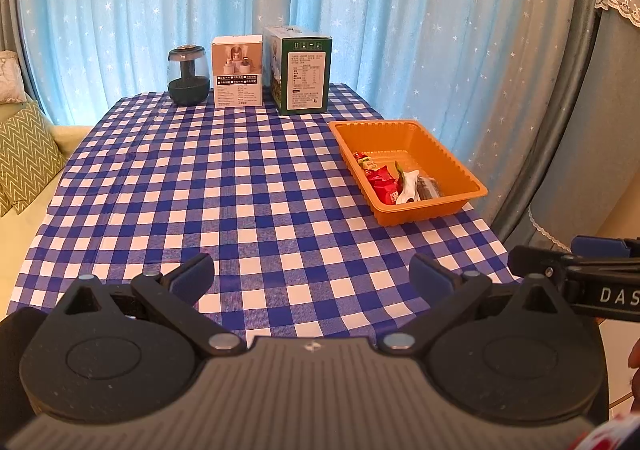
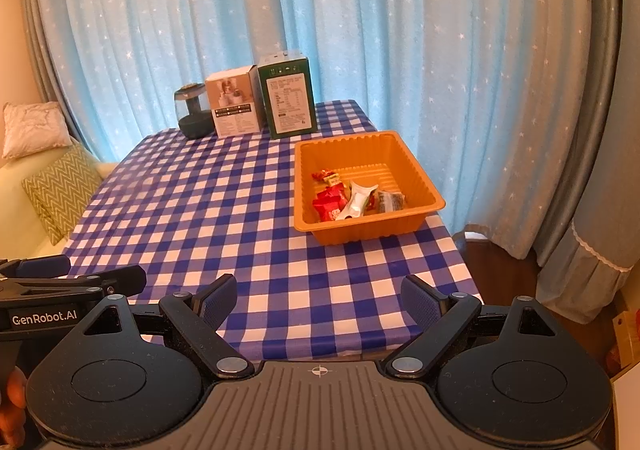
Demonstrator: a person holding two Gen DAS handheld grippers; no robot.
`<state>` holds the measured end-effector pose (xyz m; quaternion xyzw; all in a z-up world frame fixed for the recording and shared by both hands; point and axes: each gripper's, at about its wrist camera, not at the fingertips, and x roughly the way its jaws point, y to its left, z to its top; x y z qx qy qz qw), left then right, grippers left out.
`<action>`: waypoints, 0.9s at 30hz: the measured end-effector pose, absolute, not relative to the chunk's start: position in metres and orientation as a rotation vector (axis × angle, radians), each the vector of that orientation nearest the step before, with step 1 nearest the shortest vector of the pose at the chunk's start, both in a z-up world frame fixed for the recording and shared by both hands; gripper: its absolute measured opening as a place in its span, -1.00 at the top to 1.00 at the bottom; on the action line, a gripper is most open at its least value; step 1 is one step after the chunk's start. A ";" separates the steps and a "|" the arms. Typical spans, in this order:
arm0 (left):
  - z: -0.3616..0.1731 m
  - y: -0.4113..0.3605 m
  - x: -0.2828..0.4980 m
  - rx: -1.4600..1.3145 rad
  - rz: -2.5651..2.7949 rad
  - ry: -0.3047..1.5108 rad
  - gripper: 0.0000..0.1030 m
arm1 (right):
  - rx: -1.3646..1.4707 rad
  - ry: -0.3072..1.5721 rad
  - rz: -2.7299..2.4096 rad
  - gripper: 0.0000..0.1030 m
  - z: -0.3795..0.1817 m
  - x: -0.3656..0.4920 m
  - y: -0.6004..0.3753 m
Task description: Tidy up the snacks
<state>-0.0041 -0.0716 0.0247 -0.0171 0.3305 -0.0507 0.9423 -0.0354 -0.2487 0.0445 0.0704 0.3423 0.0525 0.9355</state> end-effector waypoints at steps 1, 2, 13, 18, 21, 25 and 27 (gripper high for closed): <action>0.025 -0.072 -0.004 -0.036 -0.104 0.676 -1.00 | 0.144 0.699 0.107 -0.71 0.044 -0.036 -0.249; 0.024 -0.072 -0.004 -0.036 -0.106 0.677 -1.00 | 0.144 0.700 0.106 -0.71 0.044 -0.036 -0.249; 0.019 -0.078 -0.003 -0.029 -0.112 0.683 -1.00 | 0.152 0.694 0.101 -0.72 0.043 -0.036 -0.250; 0.019 -0.078 -0.004 -0.029 -0.113 0.681 -1.00 | 0.153 0.694 0.101 -0.71 0.042 -0.036 -0.251; 0.019 -0.078 -0.003 -0.028 -0.113 0.682 -1.00 | 0.153 0.694 0.101 -0.71 0.042 -0.036 -0.251; 0.018 -0.078 -0.004 -0.027 -0.116 0.684 -1.00 | 0.158 0.698 0.099 -0.71 0.041 -0.037 -0.250; 0.018 -0.078 -0.004 -0.027 -0.116 0.684 -1.00 | 0.159 0.700 0.099 -0.72 0.041 -0.037 -0.250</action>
